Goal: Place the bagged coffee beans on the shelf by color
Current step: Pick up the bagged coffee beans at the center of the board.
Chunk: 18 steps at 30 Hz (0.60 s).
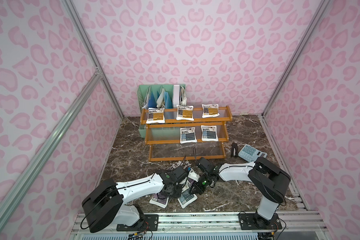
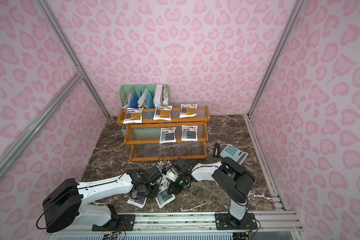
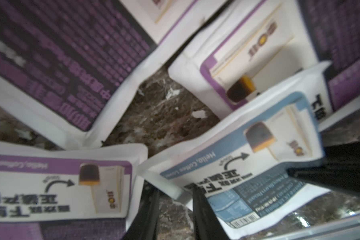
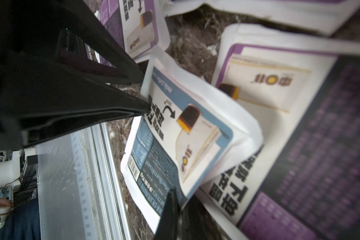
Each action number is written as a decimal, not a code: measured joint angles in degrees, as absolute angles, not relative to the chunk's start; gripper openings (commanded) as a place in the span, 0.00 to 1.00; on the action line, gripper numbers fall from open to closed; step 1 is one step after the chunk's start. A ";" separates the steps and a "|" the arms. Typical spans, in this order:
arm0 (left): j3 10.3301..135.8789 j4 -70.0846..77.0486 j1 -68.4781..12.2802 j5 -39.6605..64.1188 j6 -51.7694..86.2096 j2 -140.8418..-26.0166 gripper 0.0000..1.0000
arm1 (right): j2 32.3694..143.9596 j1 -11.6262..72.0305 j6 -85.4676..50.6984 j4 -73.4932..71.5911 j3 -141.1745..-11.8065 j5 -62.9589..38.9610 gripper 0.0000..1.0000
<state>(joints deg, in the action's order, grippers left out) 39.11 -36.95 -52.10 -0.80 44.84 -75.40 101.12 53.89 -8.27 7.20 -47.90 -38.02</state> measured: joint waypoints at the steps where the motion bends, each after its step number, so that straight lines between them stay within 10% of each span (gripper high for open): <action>1: 39.59 -37.76 -52.01 -2.24 44.99 -73.65 0.44 | 99.90 53.76 -8.36 7.40 -47.16 -37.63 0.00; 18: 32.93 -31.57 -44.88 -12.58 48.29 -33.28 0.61 | 83.68 43.57 -21.28 0.84 -54.81 -38.00 0.00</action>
